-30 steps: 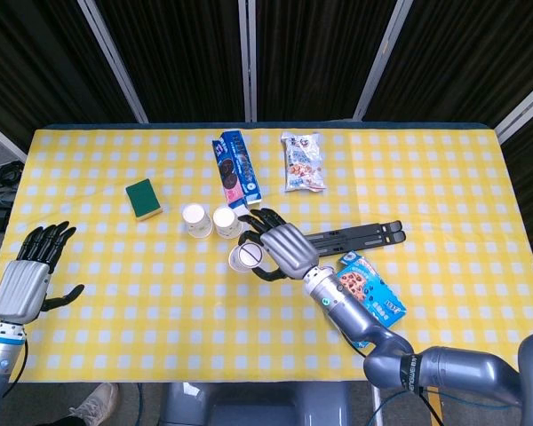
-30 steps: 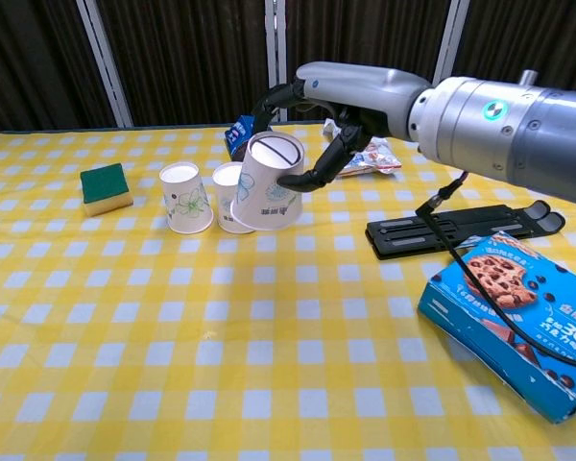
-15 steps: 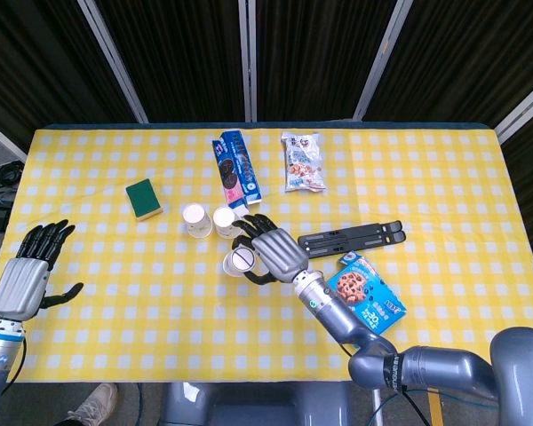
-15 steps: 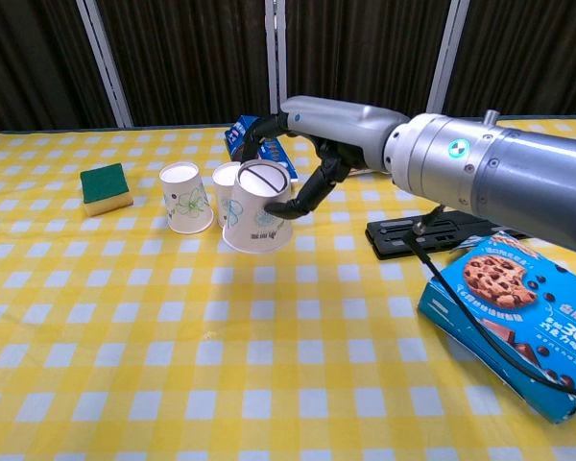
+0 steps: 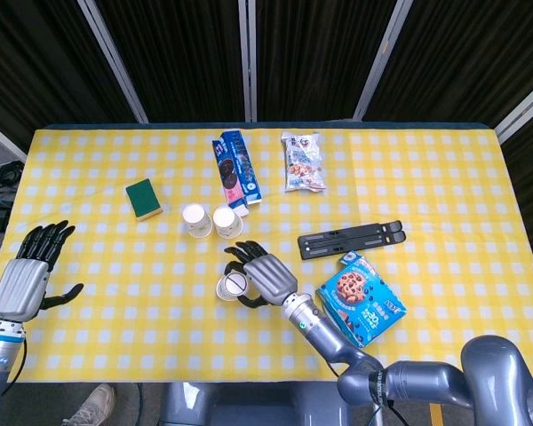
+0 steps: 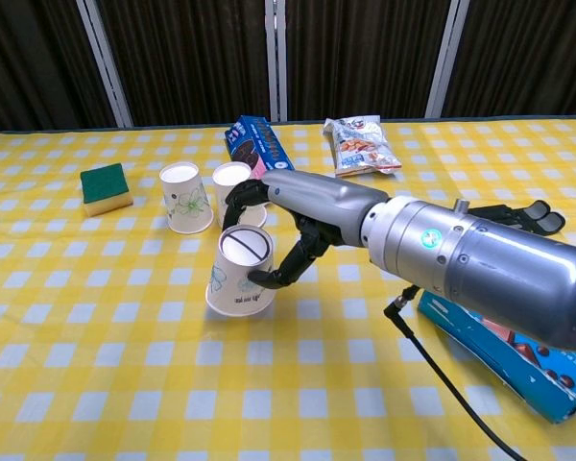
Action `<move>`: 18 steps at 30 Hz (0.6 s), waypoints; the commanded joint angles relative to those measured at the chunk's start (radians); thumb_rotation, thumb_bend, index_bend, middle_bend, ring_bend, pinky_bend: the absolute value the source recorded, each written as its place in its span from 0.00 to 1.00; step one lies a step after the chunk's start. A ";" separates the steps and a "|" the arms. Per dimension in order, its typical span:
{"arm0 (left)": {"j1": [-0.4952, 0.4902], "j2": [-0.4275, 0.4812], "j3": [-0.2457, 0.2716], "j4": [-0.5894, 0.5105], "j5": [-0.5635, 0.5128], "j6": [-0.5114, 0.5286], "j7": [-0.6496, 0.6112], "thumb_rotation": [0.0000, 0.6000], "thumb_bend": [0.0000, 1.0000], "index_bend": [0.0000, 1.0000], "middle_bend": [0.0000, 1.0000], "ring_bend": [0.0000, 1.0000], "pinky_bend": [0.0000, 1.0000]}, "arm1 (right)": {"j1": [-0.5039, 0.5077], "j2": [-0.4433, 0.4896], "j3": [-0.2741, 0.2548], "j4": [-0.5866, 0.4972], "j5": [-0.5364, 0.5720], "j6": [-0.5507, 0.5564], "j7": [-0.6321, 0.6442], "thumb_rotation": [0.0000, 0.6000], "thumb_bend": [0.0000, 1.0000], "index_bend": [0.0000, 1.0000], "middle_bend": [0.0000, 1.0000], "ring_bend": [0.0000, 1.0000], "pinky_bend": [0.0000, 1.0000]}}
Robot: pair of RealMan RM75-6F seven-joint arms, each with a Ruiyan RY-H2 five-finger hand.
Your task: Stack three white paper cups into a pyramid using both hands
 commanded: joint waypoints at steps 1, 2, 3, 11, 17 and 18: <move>0.001 0.001 -0.002 0.001 -0.002 0.001 -0.002 1.00 0.23 0.00 0.00 0.00 0.00 | -0.002 -0.013 -0.004 0.006 -0.002 0.006 -0.011 1.00 0.23 0.45 0.09 0.00 0.00; 0.001 0.001 -0.002 0.001 -0.002 0.001 -0.003 1.00 0.23 0.00 0.00 0.00 0.00 | -0.003 -0.015 -0.004 0.006 0.001 0.005 -0.013 1.00 0.22 0.44 0.07 0.00 0.00; 0.001 0.002 -0.002 0.001 -0.003 0.000 -0.004 1.00 0.23 0.00 0.00 0.00 0.00 | -0.003 -0.016 -0.004 0.006 0.007 0.000 -0.016 1.00 0.20 0.41 0.05 0.00 0.00; -0.001 0.001 -0.001 0.002 -0.004 -0.010 0.002 1.00 0.23 0.00 0.00 0.00 0.00 | -0.016 0.003 -0.024 -0.025 0.047 0.003 -0.103 1.00 0.14 0.24 0.00 0.00 0.00; 0.002 0.000 -0.001 -0.002 -0.003 -0.005 0.010 1.00 0.23 0.00 0.00 0.00 0.00 | -0.051 0.059 -0.049 -0.094 0.048 0.058 -0.176 1.00 0.14 0.19 0.00 0.00 0.00; 0.002 -0.001 -0.001 -0.002 -0.002 -0.004 0.012 1.00 0.23 0.00 0.00 0.00 0.00 | -0.066 0.077 -0.060 -0.109 0.035 0.082 -0.186 1.00 0.14 0.19 0.00 0.00 0.00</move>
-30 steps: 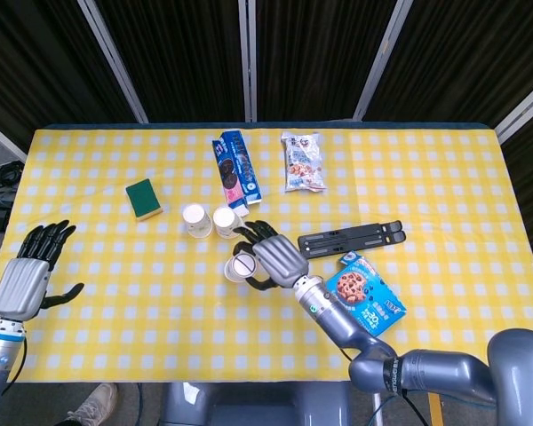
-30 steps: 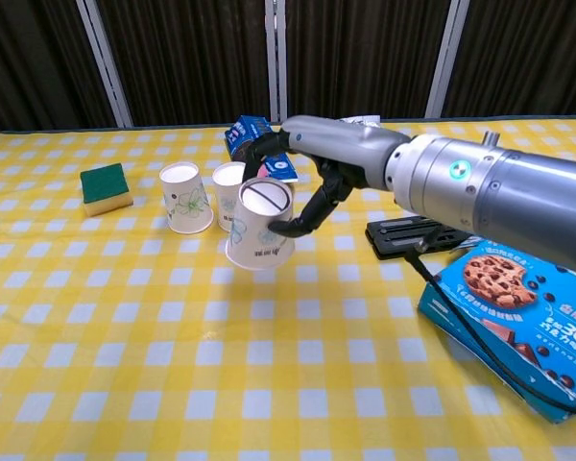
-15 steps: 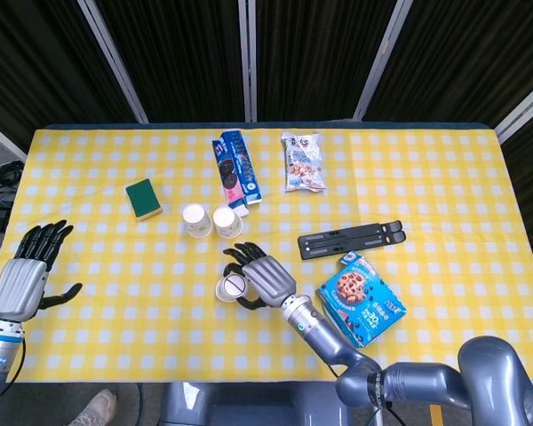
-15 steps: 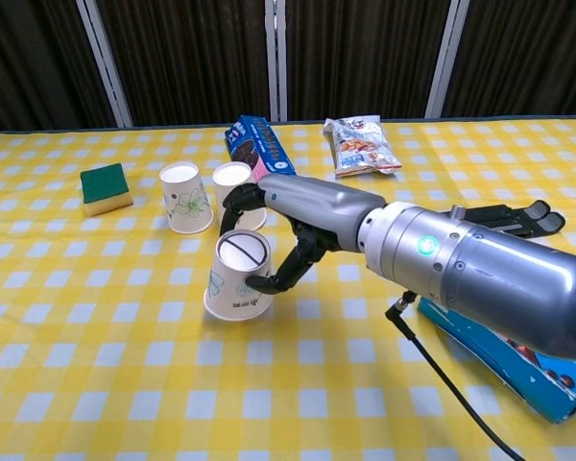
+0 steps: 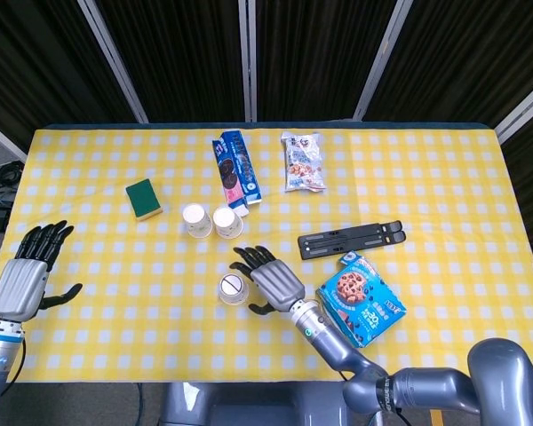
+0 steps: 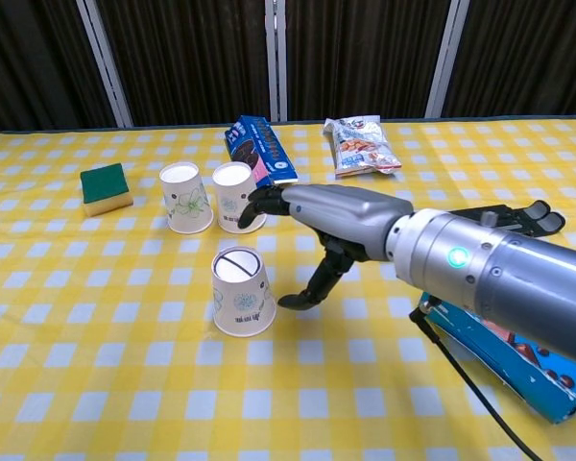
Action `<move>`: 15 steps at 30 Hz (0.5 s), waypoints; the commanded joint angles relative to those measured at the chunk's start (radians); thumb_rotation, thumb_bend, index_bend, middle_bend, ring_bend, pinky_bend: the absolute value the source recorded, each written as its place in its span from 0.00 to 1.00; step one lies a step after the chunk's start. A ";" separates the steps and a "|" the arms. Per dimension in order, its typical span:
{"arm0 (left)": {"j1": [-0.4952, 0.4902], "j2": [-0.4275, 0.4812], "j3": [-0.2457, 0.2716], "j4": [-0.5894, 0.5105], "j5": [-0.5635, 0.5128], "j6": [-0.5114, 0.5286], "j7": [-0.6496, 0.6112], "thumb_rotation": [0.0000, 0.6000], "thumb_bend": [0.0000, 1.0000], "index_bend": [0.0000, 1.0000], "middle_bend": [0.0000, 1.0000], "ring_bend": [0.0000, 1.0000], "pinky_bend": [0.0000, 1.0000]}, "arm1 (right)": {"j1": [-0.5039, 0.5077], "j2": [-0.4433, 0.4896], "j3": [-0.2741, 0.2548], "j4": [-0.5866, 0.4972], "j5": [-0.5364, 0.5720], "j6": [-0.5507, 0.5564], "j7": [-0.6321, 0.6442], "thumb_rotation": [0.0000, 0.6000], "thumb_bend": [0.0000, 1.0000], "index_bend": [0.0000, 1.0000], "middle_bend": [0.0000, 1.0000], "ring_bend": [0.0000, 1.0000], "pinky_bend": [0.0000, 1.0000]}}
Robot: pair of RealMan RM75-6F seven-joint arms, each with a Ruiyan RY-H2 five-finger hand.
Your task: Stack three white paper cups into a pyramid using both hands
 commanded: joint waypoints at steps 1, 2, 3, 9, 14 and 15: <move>0.000 -0.002 0.000 0.000 0.002 0.002 0.003 1.00 0.23 0.00 0.00 0.00 0.00 | -0.038 0.046 -0.028 -0.041 -0.025 0.057 -0.032 1.00 0.14 0.19 0.00 0.00 0.00; 0.001 -0.003 0.001 0.000 0.003 0.003 0.007 1.00 0.23 0.00 0.00 0.00 0.00 | -0.059 0.069 -0.043 -0.055 -0.043 0.085 -0.036 1.00 0.14 0.18 0.00 0.00 0.00; 0.001 -0.005 0.001 0.000 0.004 0.003 0.009 1.00 0.23 0.00 0.00 0.00 0.00 | -0.077 0.088 -0.055 -0.066 -0.059 0.109 -0.037 1.00 0.14 0.17 0.00 0.00 0.00; 0.003 -0.012 0.003 -0.006 0.015 0.012 0.032 1.00 0.23 0.00 0.00 0.00 0.00 | -0.211 0.220 -0.145 -0.098 -0.182 0.292 -0.045 1.00 0.12 0.11 0.00 0.00 0.00; 0.004 -0.020 0.004 -0.012 0.024 0.021 0.055 1.00 0.18 0.00 0.00 0.00 0.00 | -0.314 0.293 -0.201 -0.069 -0.266 0.420 0.010 1.00 0.12 0.10 0.00 0.00 0.00; 0.004 -0.022 0.005 -0.014 0.025 0.021 0.059 1.00 0.15 0.00 0.00 0.00 0.00 | -0.337 0.308 -0.210 -0.059 -0.279 0.443 0.034 1.00 0.12 0.09 0.00 0.00 0.00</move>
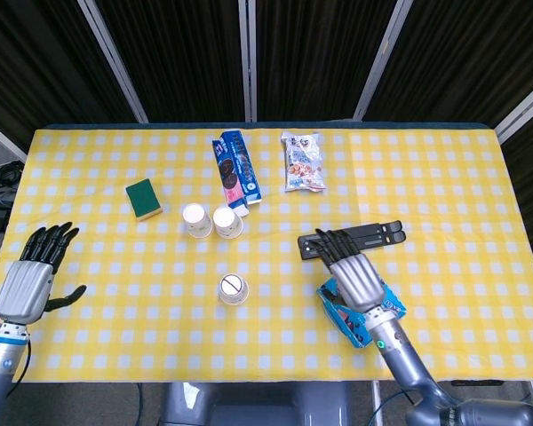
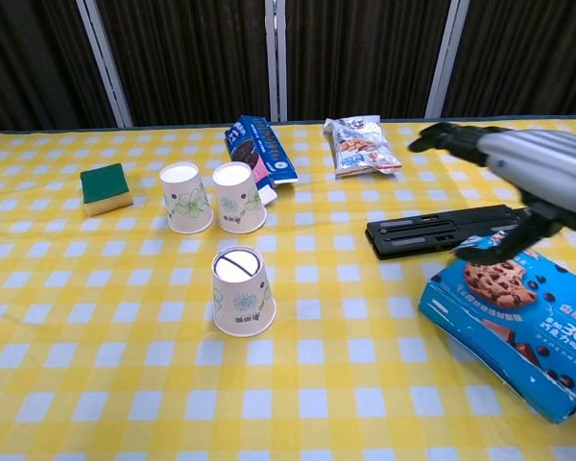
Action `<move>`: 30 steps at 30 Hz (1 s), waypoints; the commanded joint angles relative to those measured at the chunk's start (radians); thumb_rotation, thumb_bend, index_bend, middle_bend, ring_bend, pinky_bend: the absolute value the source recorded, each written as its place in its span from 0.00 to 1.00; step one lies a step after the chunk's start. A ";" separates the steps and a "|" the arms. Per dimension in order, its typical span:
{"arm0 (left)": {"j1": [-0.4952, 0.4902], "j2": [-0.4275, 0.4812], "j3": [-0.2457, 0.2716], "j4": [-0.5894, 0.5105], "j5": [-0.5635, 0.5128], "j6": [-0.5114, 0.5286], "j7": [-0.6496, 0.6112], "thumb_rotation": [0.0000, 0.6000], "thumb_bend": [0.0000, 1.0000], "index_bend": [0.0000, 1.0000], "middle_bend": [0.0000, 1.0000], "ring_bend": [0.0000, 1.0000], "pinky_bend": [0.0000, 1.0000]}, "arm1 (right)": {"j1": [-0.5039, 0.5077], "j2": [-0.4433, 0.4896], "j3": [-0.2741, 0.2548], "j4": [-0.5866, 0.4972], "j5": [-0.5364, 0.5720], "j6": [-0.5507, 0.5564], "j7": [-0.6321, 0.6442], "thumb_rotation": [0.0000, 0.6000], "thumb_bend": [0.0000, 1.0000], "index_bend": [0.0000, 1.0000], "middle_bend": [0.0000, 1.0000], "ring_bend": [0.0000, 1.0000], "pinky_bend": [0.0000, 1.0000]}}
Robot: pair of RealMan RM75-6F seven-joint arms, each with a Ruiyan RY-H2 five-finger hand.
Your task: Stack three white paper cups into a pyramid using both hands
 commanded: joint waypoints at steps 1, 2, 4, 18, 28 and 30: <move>0.000 -0.005 0.001 -0.004 0.004 0.001 0.012 1.00 0.10 0.00 0.00 0.00 0.00 | -0.097 0.075 -0.056 0.034 -0.073 0.102 0.084 1.00 0.12 0.08 0.00 0.00 0.00; -0.001 -0.007 0.002 -0.007 0.004 -0.001 0.020 1.00 0.09 0.00 0.00 0.00 0.00 | -0.125 0.093 -0.067 0.052 -0.086 0.127 0.118 1.00 0.12 0.08 0.00 0.00 0.00; -0.004 -0.009 0.002 -0.015 0.005 -0.006 0.027 1.00 0.07 0.00 0.00 0.00 0.00 | -0.163 0.117 -0.079 0.080 -0.104 0.164 0.168 1.00 0.12 0.08 0.00 0.00 0.00; -0.183 0.041 -0.060 -0.246 -0.022 -0.244 0.251 1.00 0.17 0.10 0.00 0.00 0.00 | -0.315 0.189 -0.059 0.207 -0.170 0.296 0.405 1.00 0.12 0.08 0.00 0.00 0.00; -0.416 -0.028 -0.137 -0.340 -0.329 -0.533 0.552 1.00 0.23 0.24 0.00 0.00 0.00 | -0.342 0.227 -0.012 0.212 -0.185 0.289 0.496 1.00 0.12 0.08 0.00 0.00 0.00; -0.449 -0.044 -0.138 -0.341 -0.382 -0.556 0.600 1.00 0.23 0.25 0.00 0.00 0.00 | -0.346 0.231 -0.006 0.214 -0.188 0.288 0.506 1.00 0.12 0.08 0.00 0.00 0.00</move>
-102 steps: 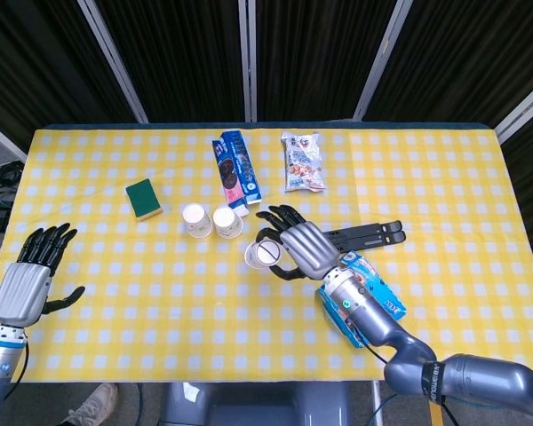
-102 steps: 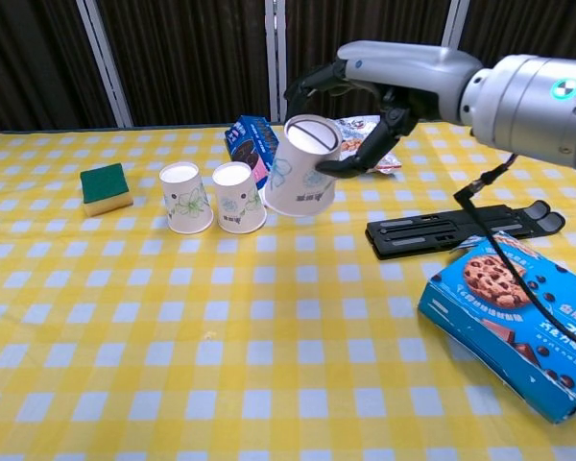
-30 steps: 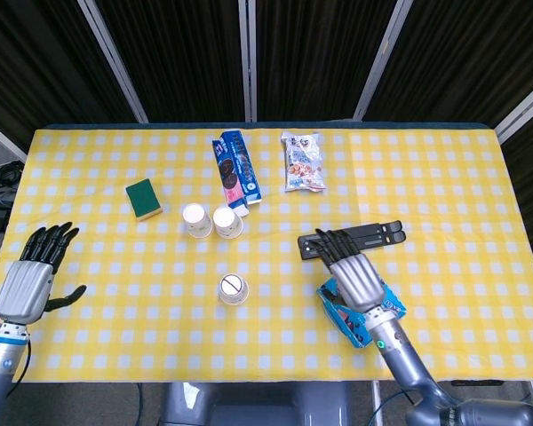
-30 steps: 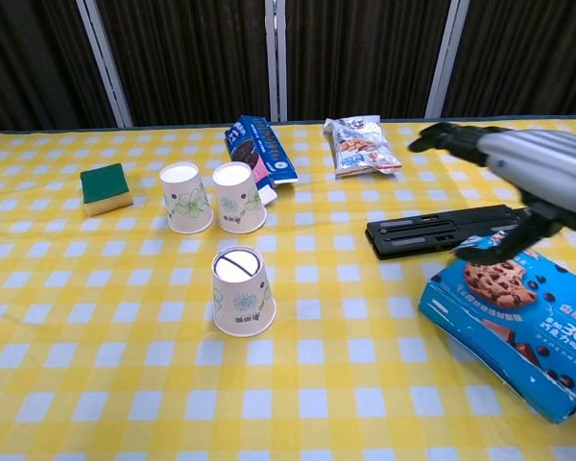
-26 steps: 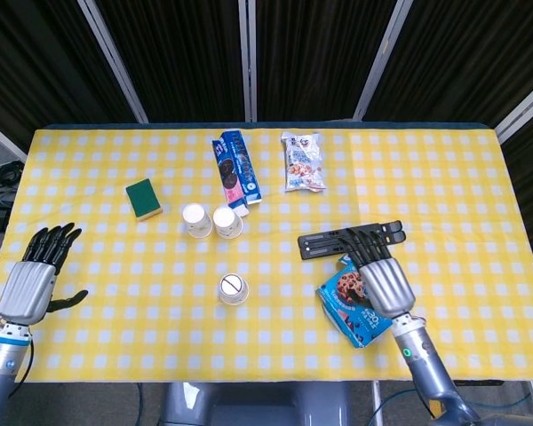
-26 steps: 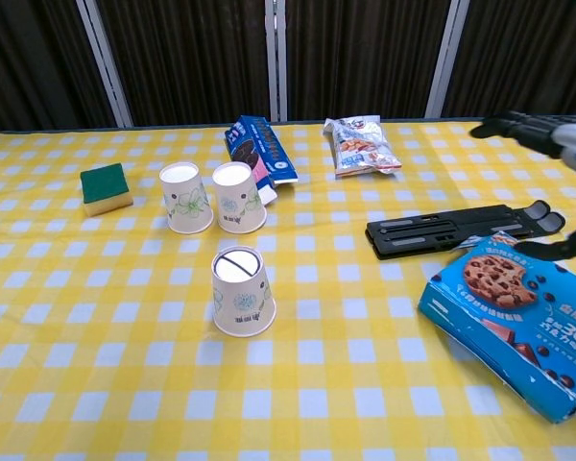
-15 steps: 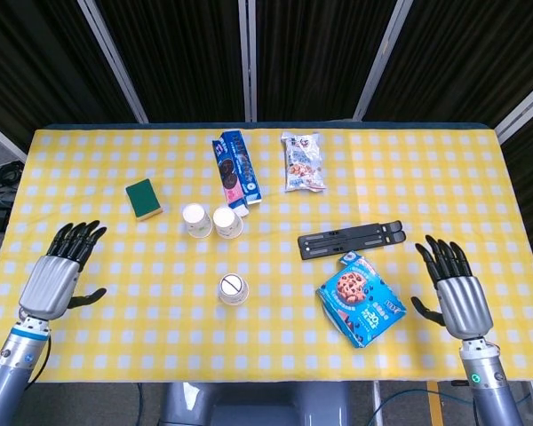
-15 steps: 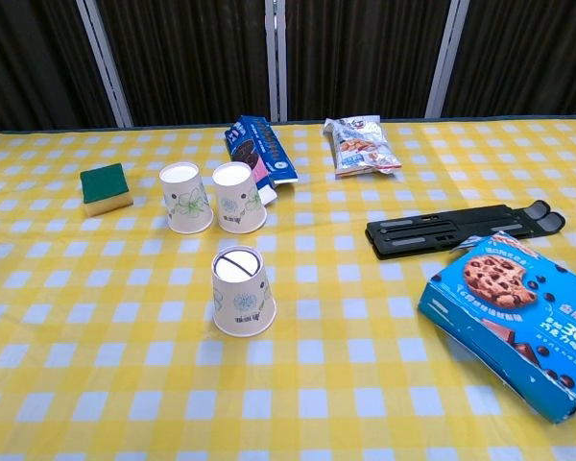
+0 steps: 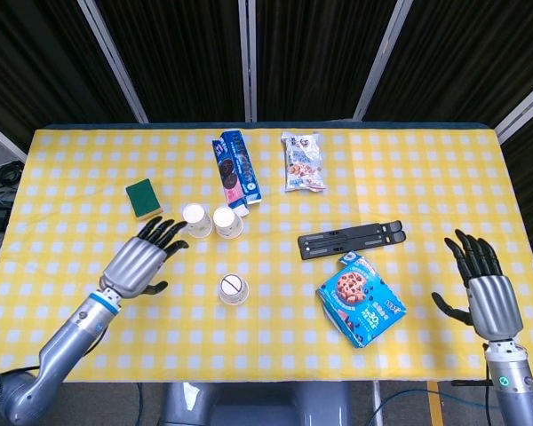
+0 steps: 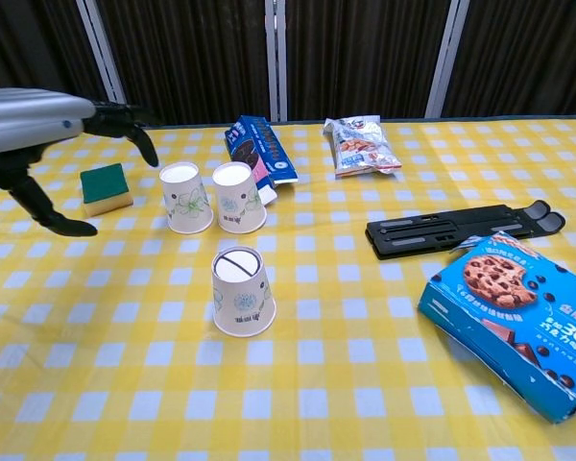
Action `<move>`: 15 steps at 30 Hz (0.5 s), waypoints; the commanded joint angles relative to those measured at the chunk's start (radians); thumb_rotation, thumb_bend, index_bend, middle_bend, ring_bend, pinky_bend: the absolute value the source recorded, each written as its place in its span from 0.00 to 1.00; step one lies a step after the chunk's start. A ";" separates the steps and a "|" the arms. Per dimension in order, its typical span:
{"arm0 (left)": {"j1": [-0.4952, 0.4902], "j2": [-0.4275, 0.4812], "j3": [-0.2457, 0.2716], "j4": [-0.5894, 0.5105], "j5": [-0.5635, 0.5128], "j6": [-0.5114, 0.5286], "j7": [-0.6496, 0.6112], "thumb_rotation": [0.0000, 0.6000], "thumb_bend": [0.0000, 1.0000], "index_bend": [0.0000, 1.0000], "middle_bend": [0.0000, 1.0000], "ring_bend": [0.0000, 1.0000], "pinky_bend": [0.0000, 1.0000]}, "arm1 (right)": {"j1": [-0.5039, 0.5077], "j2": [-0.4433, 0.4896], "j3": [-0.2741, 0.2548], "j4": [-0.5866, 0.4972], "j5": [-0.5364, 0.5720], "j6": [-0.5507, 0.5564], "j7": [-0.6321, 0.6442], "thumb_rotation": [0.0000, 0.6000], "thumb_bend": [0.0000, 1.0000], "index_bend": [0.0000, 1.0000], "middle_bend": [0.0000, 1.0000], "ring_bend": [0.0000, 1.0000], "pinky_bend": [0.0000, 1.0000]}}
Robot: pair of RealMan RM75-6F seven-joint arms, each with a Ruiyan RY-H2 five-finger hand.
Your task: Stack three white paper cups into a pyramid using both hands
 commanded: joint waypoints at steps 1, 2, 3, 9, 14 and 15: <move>-0.097 -0.048 -0.023 -0.021 -0.126 -0.081 0.118 1.00 0.23 0.25 0.00 0.00 0.00 | -0.006 0.007 0.009 0.002 -0.004 0.000 0.015 1.00 0.12 0.08 0.00 0.00 0.00; -0.120 -0.062 -0.024 -0.019 -0.158 -0.095 0.141 1.00 0.23 0.25 0.00 0.00 0.00 | -0.009 0.010 0.013 0.001 -0.006 0.003 0.024 1.00 0.12 0.08 0.00 0.00 0.00; -0.140 -0.077 -0.024 -0.015 -0.188 -0.103 0.163 1.00 0.23 0.25 0.00 0.00 0.00 | -0.012 0.013 0.017 0.002 -0.009 0.005 0.032 1.00 0.12 0.08 0.00 0.00 0.00; -0.232 -0.145 -0.001 0.006 -0.323 -0.109 0.280 1.00 0.23 0.22 0.00 0.00 0.00 | -0.025 0.025 0.033 0.001 -0.016 0.008 0.066 1.00 0.12 0.08 0.00 0.00 0.00; -0.302 -0.200 0.010 0.023 -0.429 -0.086 0.335 1.00 0.23 0.19 0.00 0.00 0.00 | -0.035 0.034 0.044 -0.002 -0.029 0.012 0.086 1.00 0.12 0.08 0.00 0.00 0.00; -0.313 -0.208 0.013 0.026 -0.444 -0.080 0.343 1.00 0.23 0.18 0.00 0.00 0.00 | -0.037 0.035 0.046 -0.003 -0.032 0.013 0.089 1.00 0.12 0.08 0.00 0.00 0.00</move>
